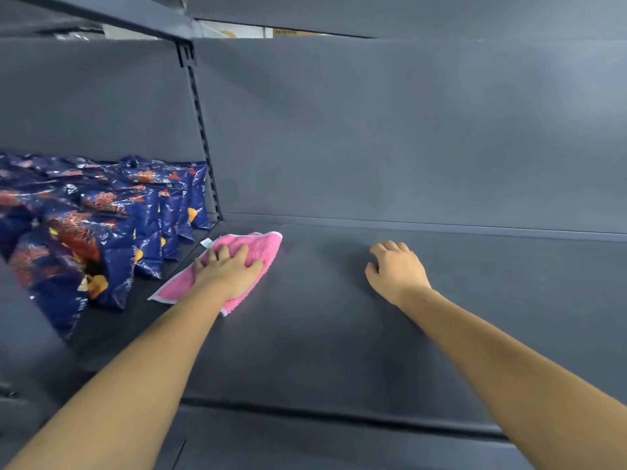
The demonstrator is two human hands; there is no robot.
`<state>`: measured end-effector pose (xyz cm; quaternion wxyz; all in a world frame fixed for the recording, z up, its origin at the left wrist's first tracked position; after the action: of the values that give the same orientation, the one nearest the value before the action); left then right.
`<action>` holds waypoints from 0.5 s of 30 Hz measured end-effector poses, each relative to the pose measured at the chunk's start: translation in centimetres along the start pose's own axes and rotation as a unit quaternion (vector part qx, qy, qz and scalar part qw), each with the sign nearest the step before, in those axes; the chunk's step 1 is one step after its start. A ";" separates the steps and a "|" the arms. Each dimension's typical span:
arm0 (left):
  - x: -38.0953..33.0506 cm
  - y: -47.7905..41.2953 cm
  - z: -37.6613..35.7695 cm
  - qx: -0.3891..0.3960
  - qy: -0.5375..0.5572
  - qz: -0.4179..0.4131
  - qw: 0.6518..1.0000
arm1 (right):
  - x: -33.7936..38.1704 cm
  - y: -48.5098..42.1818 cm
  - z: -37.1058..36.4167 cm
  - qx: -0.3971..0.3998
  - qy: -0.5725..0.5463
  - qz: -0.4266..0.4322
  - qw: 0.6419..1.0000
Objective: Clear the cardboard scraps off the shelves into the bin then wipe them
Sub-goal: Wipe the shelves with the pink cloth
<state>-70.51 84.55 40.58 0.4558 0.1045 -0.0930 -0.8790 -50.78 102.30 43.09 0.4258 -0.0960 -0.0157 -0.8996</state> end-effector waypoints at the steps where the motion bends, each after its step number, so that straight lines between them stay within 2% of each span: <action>1: 0.4 0.6 -0.1 0.000 0.002 0.002 1.000 | 0.2 0.1 0.1 0.000 0.012 0.000 1.000; 6: 2.5 3.0 -0.7 0.000 0.004 0.011 1.000 | 1.9 0.9 0.3 0.007 0.067 0.020 0.998; 15: 4.9 8.1 -2.1 0.007 0.009 0.062 0.998 | 11.3 4.3 -1.0 0.023 0.027 0.133 0.991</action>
<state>-66.37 75.79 40.18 0.5094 0.1091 -0.1012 -0.8476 -54.57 90.85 44.01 0.5436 -0.0633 -0.0117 -0.8369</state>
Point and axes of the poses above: each hand's wrist, its own y-axis away from the middle knuckle, its own z-axis out of the back of the hand, x = y × z, the point moved 8 cm from there along -y, towards the middle knuckle, and after that the axes turned 10 degrees about x, right-handed, at the moved point
